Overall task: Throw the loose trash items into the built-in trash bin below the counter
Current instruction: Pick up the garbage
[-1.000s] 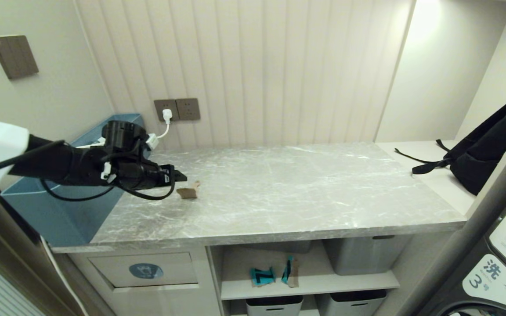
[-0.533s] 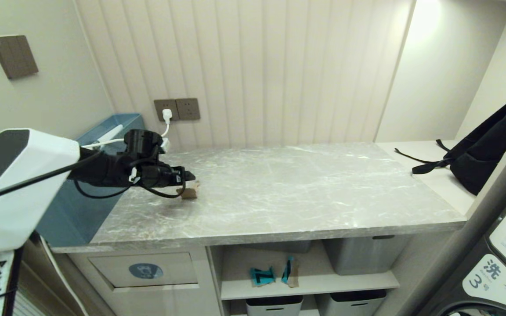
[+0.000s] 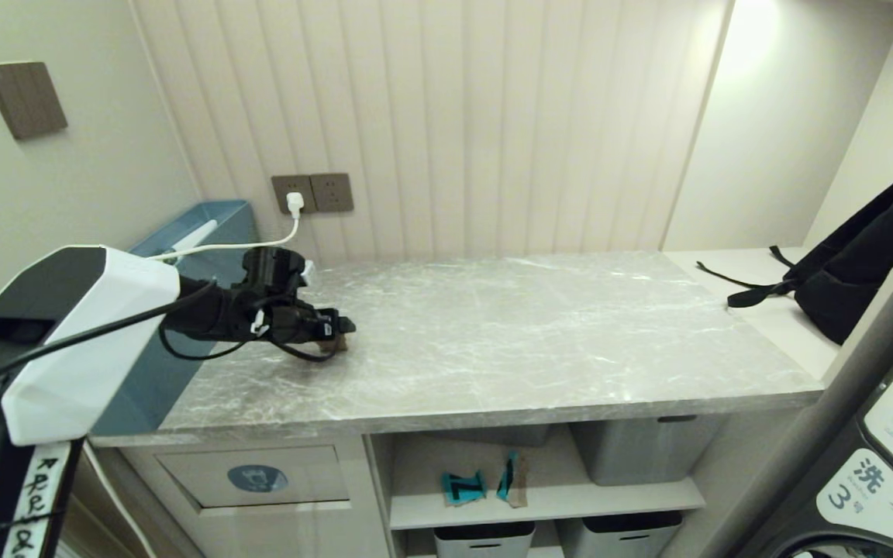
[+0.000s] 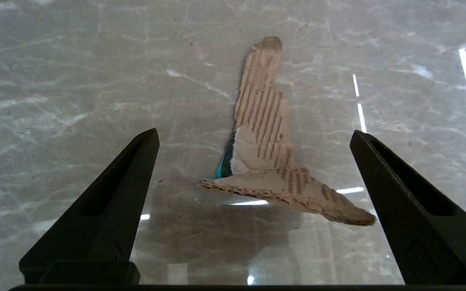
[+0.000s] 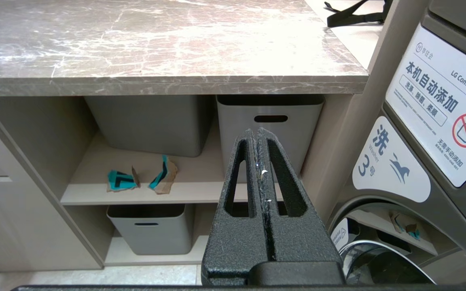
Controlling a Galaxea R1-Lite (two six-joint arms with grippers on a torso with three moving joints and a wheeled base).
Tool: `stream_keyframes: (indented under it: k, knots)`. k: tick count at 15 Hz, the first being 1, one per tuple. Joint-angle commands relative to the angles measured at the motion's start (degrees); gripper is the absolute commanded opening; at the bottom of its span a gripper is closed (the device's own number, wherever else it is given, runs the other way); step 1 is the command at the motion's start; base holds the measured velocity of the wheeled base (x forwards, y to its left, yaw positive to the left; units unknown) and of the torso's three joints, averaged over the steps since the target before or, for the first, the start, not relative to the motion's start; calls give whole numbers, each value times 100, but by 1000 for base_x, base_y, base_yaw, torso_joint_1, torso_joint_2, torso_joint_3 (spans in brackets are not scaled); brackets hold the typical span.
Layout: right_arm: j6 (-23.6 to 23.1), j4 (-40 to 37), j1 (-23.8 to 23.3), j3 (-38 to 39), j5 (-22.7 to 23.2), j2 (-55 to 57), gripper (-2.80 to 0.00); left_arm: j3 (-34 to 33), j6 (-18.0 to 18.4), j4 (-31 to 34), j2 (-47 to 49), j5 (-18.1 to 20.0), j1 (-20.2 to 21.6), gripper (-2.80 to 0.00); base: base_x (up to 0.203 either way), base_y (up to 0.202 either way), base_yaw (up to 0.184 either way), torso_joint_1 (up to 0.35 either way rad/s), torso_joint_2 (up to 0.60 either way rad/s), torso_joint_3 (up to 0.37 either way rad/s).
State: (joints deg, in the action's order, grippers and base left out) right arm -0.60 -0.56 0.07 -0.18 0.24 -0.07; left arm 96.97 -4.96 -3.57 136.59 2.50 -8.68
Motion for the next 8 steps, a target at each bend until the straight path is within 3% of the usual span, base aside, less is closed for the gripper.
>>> stream_keyframes:
  k: [1,8]
  knots:
    - [-2,-5,1,1,4,7,-280,7,-5,-3,89,-4,-2,0,0,0,0,0,0,0]
    - [-2,3,1,1,2,7,-280,50,-5,-3,219,-4,-2,0,0,0,0,0,0,0]
